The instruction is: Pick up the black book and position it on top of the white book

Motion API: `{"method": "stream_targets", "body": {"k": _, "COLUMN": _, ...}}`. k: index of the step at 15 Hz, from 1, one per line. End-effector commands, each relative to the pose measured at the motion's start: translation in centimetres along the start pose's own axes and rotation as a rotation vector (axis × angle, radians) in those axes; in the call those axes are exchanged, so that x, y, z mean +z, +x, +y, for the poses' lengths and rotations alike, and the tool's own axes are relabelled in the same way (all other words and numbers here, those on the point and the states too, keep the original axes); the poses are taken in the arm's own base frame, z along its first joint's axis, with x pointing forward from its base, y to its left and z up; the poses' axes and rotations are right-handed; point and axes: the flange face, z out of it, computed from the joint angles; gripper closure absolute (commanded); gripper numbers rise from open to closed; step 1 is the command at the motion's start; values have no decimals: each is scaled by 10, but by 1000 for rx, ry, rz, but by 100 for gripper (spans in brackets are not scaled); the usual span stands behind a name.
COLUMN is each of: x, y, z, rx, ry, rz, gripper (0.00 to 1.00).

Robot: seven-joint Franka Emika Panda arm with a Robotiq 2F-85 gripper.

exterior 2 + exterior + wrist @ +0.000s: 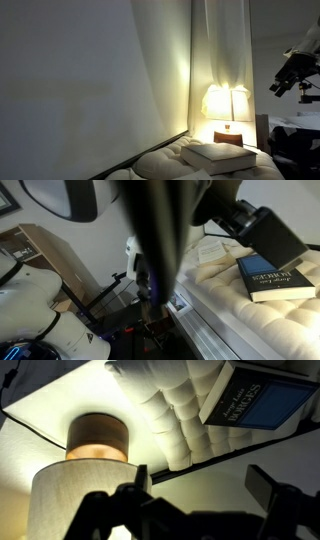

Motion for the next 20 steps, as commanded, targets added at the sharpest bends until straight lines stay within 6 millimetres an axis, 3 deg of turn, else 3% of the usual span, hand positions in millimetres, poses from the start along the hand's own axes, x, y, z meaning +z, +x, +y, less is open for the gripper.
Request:
{"method": "stream_targets", "body": {"k": 1, "x": 27, "y": 3, "z": -5, "rx": -11, "ry": -16, "rz": -51, "gripper": 0}}
{"method": "stream_targets", "body": {"k": 11, "x": 107, "y": -12, "z": -2, "rx": -45, "ry": -81, "rz": -204, "gripper": 0}}
{"method": "stream_targets", "body": {"k": 20, "x": 139, "y": -10, "z": -3, "rx": -85, "ry": -98, "rz": -241, "gripper": 0}}
